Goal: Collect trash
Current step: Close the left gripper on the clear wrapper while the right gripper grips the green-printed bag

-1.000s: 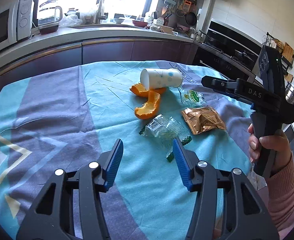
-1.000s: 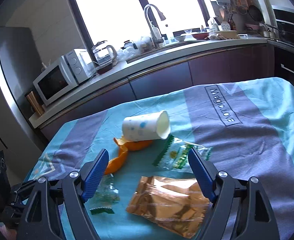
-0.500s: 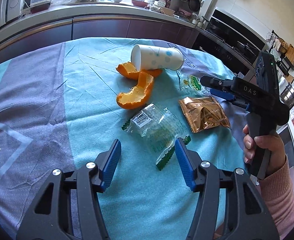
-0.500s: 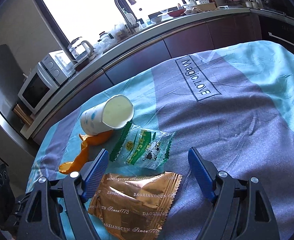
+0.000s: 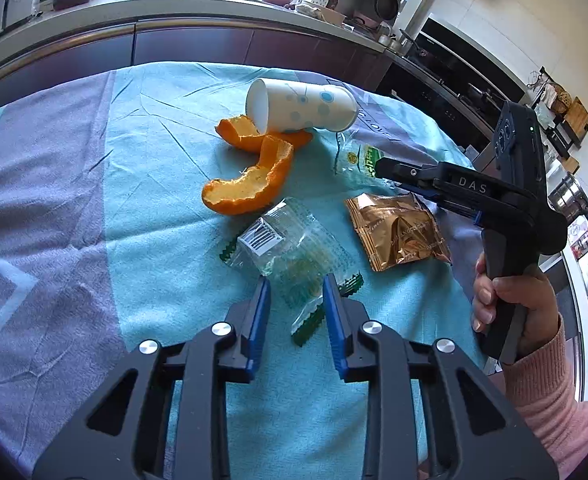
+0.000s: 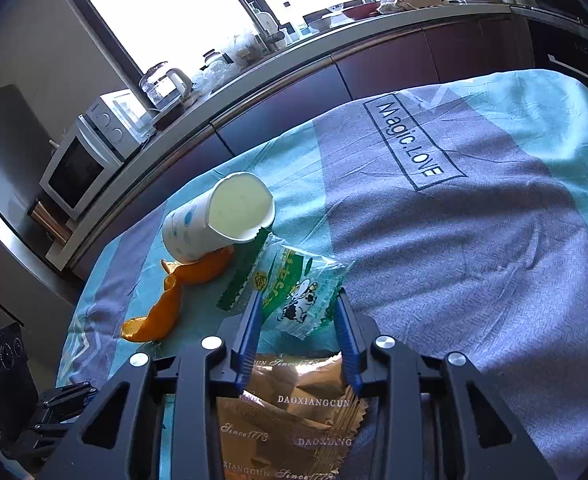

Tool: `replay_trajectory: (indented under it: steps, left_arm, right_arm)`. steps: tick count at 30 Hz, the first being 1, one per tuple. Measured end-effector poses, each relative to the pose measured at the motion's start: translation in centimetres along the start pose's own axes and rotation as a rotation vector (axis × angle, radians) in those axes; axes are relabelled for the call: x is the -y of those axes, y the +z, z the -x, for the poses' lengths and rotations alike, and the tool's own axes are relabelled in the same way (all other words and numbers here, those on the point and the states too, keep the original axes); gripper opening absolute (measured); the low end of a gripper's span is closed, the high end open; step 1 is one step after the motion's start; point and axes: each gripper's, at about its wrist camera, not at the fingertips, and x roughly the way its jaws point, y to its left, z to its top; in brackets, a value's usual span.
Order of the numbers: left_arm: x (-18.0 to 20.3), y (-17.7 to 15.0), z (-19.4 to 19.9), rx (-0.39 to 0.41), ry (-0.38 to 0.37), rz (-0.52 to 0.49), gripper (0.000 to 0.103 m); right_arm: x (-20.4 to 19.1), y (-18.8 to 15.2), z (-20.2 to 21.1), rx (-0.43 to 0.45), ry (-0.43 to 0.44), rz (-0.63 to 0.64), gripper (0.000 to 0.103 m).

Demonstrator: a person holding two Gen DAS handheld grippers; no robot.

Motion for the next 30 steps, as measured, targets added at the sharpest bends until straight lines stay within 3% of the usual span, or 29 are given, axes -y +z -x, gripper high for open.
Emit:
replay_trajectory:
  steps: [5,12,14,30]
  left_arm:
    - [0.7,-0.1,0.3,0.013,-0.001,-0.016,0.018]
    - [1.0,-0.4,1.4,0.037,-0.008,-0.028,0.013]
    - [0.9,-0.4,1.7,0.043,-0.013,-0.028,0.007]
    - [-0.9,-2.1,7.0,0.131,-0.013,-0.012,0.006]
  right_arm:
    - [-0.2,-0.2,0.3,0.010,0.008,0.005,0.014]
    - [0.0,-0.6,1.5,0.045,0.026,-0.010,0.014]
    - [0.0,-0.6,1.9,0.056,0.032,-0.015,0.014]
    - [-3.0,-1.6,5.3,0.131,0.120,0.029,0.014]
